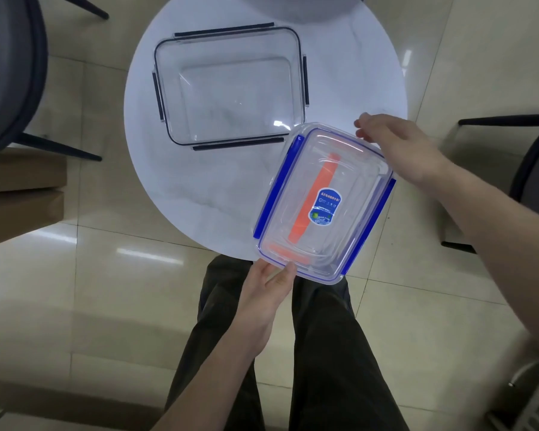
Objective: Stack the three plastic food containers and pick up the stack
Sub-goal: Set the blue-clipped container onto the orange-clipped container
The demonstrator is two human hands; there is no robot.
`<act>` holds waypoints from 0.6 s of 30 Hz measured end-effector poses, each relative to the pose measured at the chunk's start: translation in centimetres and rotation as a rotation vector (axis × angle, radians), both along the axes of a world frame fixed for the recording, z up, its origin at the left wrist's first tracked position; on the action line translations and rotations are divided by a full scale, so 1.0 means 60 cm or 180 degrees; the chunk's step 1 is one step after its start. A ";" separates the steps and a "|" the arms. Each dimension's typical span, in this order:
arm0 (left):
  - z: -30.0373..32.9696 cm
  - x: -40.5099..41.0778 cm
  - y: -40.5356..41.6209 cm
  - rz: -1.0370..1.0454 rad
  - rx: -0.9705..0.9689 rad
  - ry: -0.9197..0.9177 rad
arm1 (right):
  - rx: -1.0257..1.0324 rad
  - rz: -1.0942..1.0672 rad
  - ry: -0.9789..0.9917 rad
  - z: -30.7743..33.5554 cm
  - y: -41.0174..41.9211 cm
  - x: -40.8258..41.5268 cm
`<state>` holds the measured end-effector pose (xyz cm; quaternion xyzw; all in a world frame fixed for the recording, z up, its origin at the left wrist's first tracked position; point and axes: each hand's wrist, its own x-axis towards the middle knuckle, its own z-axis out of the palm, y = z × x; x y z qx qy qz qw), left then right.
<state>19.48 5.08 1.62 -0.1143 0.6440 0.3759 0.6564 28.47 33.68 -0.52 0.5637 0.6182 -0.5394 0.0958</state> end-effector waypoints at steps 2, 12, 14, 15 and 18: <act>-0.006 0.003 0.005 -0.0061 0.0092 -0.0070 | -0.0130 0.0221 -0.0071 -0.004 0.004 -0.008; -0.029 0.001 -0.002 0.0039 0.0241 -0.0068 | -0.0080 0.0184 -0.0235 -0.021 -0.007 -0.022; -0.032 0.003 -0.002 0.0063 0.0241 -0.0090 | -0.0061 0.0188 -0.0255 -0.026 -0.006 -0.021; -0.035 0.003 -0.002 0.0068 0.0247 -0.0113 | -0.0062 0.0186 -0.0248 -0.028 -0.005 -0.020; -0.039 0.001 -0.001 0.0089 0.0260 -0.0160 | -0.0094 0.0133 -0.0198 -0.031 -0.005 -0.019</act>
